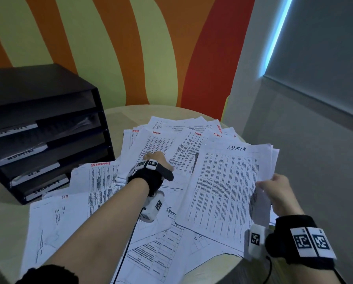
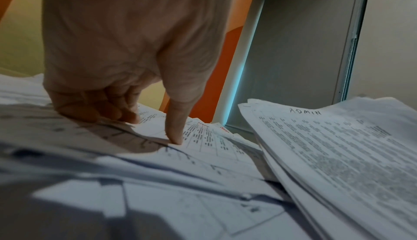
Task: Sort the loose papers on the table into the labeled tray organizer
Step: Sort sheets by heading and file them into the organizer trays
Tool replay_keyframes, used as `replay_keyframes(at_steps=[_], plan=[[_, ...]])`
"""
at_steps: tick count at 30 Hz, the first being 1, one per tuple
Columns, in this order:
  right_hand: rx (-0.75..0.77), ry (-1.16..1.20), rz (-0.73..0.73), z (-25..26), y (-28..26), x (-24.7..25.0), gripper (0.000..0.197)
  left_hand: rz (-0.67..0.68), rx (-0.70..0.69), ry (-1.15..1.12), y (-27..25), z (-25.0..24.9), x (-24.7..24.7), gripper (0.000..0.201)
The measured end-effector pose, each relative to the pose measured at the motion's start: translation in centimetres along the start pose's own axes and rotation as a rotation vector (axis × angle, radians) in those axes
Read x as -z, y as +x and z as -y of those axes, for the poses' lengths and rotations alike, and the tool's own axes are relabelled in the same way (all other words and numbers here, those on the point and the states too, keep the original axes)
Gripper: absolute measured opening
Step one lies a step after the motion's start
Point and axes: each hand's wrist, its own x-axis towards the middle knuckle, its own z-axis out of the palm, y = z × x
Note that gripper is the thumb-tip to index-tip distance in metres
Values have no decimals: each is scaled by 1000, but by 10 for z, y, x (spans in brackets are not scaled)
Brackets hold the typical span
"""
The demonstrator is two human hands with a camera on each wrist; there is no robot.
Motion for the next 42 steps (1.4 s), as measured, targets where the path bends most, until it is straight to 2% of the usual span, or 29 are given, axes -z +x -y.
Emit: replay_keyframes(at_steps=[2,3,4,7,10,14,16,19,21,22,25,29,32,33,36,37,42], plan=[[4,0,1,0,-1,1,23,-6,15,65,-2,-4,-3,78],[4,-4,2,1,-1,1,23,11,1,106,-5,-6,-4,89],[4,-10,2,1,-1,1,24,27,-7,130,-4,-8,-5,89],[-2,-11,3,0,-2,2,25,41,-32,44,-4,-8,-2,56],[-14,-13,7,-2,-1,2,26,93,-32,-89,2,-1,-5,40],[-44,-8,10,-6,1,1,30,14,-86,-172,4,8,-4,11],[-50,-13,8,-6,1,2,32,108,-63,-63,-2,23,12,13],[-53,2,-4,-6,0,3,29,387,-11,107,-7,62,49,25],[-61,7,-11,-5,-1,2,26,483,2,176,-10,81,62,30],[-65,3,-14,-5,0,2,26,457,-6,225,-9,85,61,35],[-74,-6,-10,-4,-1,-1,27,233,-70,185,-7,79,51,51],[-77,-9,-11,-5,-2,-1,27,216,-248,-4,-9,41,31,46],[-78,-6,-10,-5,-3,0,28,189,-323,1,-14,14,12,72],[-81,-4,-8,-5,-5,0,29,160,-336,15,-12,9,4,69],[-76,4,-15,-3,-8,1,31,29,-343,23,-16,6,3,23],[-76,6,-16,-3,-7,1,29,-34,-345,-13,-18,7,7,23],[-85,20,-31,-7,-4,0,28,-387,-233,-684,-8,41,55,18]])
